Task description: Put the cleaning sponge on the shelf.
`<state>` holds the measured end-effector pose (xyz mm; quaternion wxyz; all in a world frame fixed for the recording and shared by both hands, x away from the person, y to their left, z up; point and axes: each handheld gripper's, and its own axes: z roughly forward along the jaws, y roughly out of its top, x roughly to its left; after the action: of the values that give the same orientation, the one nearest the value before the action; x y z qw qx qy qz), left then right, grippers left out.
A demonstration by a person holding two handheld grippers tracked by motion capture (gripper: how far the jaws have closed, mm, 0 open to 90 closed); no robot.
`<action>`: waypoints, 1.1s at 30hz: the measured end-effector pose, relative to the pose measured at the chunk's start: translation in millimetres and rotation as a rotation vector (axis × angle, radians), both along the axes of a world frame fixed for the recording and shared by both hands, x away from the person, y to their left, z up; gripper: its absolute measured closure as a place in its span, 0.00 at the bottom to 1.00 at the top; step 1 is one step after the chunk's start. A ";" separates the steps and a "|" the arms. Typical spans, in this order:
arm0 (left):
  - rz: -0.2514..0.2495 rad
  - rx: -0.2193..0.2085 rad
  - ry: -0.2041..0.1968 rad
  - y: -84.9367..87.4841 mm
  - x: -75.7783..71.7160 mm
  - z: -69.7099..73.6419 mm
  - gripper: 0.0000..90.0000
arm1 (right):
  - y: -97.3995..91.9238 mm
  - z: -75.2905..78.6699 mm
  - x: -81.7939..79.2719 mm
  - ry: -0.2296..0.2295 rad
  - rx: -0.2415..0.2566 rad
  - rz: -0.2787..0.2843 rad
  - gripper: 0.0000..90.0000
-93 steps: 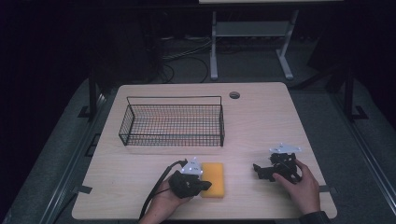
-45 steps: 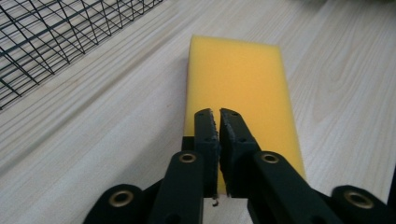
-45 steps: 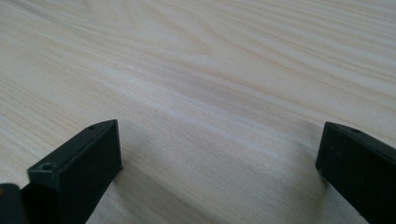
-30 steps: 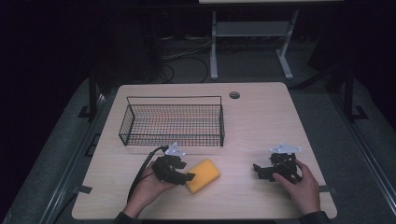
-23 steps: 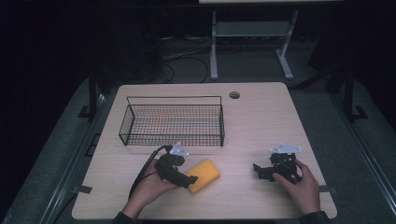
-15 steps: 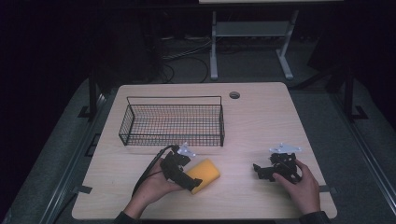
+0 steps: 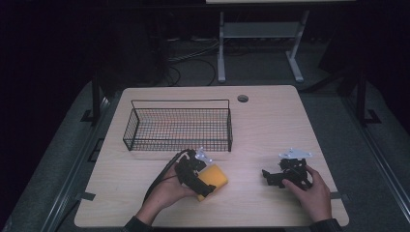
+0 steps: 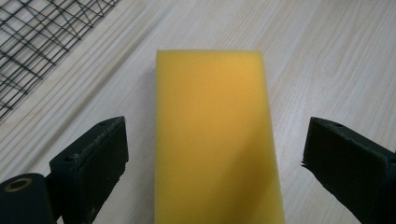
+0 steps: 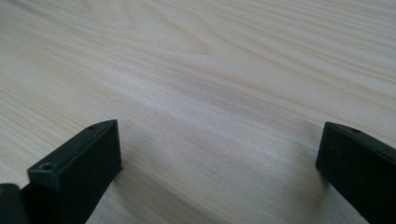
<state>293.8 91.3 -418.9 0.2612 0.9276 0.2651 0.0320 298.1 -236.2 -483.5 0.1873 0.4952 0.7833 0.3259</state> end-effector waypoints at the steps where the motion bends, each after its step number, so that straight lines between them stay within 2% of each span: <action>1: -0.004 0.008 -0.002 -2.0 0.4 -1.5 0.07 | 0.0 0.0 0.0 0.000 -0.001 0.000 0.00; 13: -0.019 0.081 0.002 -19.3 4.9 -18.1 0.07 | 0.0 0.0 0.0 0.000 0.000 0.000 0.00; 23: -0.044 0.145 0.000 -24.4 7.0 -25.4 0.09 | 0.0 0.0 0.0 0.000 -0.001 0.000 0.00; 33: -0.053 0.157 -0.008 -24.4 6.8 -27.0 0.17 | 0.0 0.0 0.0 0.000 0.000 0.000 0.00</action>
<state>300.6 66.9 -445.9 0.1897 0.9517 0.2362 0.0494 298.1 -236.2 -483.5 0.1873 0.4950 0.7834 0.3259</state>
